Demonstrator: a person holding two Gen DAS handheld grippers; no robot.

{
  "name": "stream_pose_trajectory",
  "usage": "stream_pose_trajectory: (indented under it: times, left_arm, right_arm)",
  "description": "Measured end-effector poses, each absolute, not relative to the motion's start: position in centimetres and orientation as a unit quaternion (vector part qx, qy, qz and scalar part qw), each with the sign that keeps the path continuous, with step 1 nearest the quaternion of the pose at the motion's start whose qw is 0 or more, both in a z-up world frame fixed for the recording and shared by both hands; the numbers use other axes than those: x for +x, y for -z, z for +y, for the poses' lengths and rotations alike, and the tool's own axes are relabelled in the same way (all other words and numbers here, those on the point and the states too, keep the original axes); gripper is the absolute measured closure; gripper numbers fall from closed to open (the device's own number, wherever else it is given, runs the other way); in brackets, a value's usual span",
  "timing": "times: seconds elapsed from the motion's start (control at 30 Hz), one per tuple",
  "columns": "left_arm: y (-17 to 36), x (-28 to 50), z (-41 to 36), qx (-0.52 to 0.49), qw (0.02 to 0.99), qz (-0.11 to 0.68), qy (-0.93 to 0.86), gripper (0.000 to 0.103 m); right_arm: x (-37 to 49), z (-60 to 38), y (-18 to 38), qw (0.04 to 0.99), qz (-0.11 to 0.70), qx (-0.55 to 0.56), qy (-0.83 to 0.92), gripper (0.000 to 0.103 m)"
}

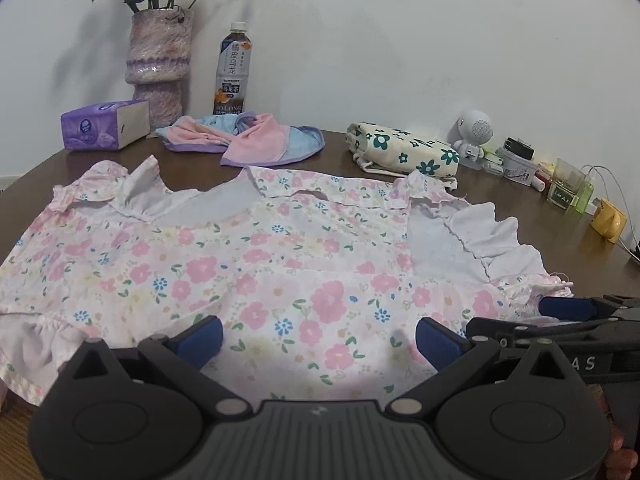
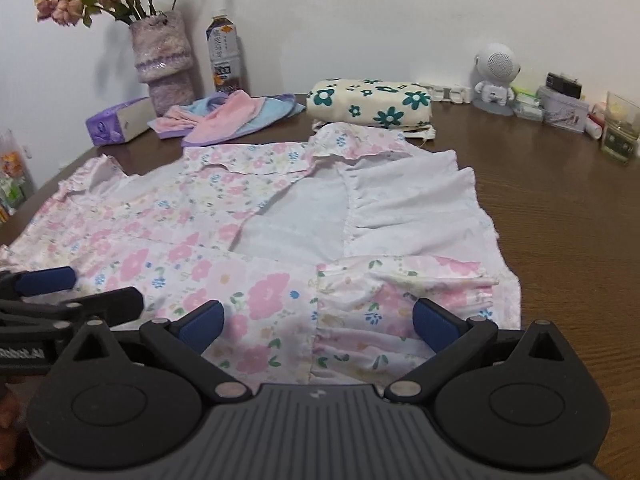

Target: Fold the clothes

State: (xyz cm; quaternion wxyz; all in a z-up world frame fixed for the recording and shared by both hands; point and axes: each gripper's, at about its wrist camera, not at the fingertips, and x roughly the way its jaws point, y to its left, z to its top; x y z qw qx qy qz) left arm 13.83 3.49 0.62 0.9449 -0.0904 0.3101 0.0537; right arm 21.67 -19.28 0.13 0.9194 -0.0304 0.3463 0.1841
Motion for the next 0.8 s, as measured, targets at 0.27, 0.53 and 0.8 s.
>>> stream_pose_trajectory:
  times: [0.27, 0.53, 0.8]
  left_arm:
    - [-0.59, 13.85, 3.44, -0.086, 0.945, 0.312, -0.053, 0.0]
    - [-0.55, 13.88, 3.35, -0.083, 0.945, 0.313, -0.053, 0.0]
    - [-0.54, 13.89, 3.32, -0.082, 0.945, 0.313, -0.053, 0.0]
  right_arm:
    - [21.37, -18.73, 0.17, 0.922, 0.34, -0.056, -0.177, 0.001]
    - [21.26, -18.74, 0.19, 0.924, 0.335, -0.055, -0.177, 0.001]
    - [21.28, -18.76, 0.18, 0.923, 0.336, -0.057, -0.176, 0.001]
